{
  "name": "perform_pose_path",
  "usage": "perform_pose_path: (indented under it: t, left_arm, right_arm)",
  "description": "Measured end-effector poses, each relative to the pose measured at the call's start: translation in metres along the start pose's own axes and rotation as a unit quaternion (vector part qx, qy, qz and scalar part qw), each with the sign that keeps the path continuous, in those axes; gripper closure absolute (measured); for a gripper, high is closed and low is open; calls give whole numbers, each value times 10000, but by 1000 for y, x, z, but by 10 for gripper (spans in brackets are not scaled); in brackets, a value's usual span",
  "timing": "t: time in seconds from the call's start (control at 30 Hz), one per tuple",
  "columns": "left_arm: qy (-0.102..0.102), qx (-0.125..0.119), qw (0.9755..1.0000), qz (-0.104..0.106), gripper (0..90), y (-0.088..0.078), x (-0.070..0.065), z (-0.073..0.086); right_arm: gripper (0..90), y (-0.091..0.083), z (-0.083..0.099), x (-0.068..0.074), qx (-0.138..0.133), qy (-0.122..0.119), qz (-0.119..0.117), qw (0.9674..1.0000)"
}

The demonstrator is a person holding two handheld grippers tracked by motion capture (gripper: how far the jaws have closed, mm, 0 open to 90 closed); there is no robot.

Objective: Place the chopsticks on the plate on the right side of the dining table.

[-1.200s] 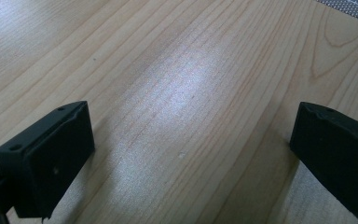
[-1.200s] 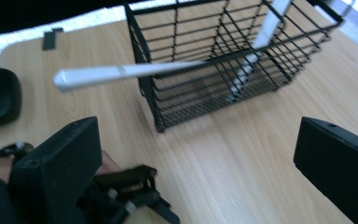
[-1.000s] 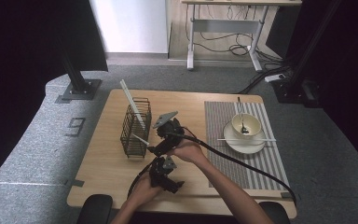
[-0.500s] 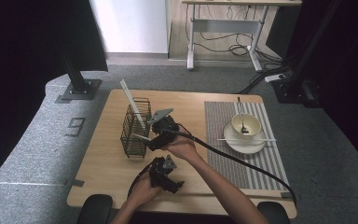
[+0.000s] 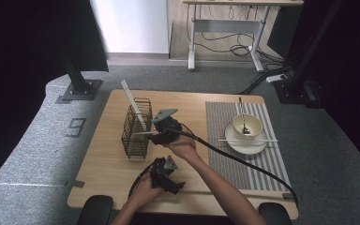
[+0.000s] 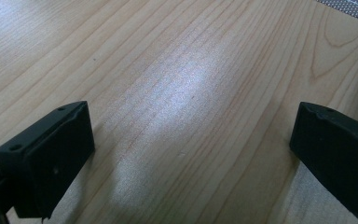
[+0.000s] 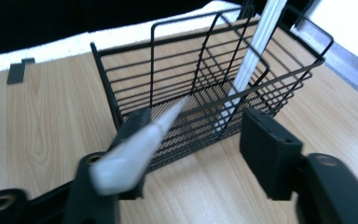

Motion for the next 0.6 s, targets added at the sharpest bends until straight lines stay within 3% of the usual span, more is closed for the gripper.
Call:
perform_pose_path:
  t: [0.1, 0.27, 0.6]
  left_arm:
    - [-13, -6, 10000, -5, 0, 0, 0, 0]
    - [-8, -10, 10000, -7, 0, 0, 0, 0]
    - [-27, -58, 10000, -9, 0, 1, 0, -1]
  right_arm:
    - [526, -2, -2, -1, -77, 45, 4, 10000]
    - [639, -6, -4, -1, -211, -95, 63, 9997]
    - [741, -13, -7, -6, -377, 21, -13, 9993]
Point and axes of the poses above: each handheld gripper's, and its own axes: y roughly forward along the jaws, z roughly out of its underside, x roughly to its left, the point moved 10 cm from there along y, roughly forward along the jaws, and after that the axes turned 11 degrees about z, right-handed, at the moved point
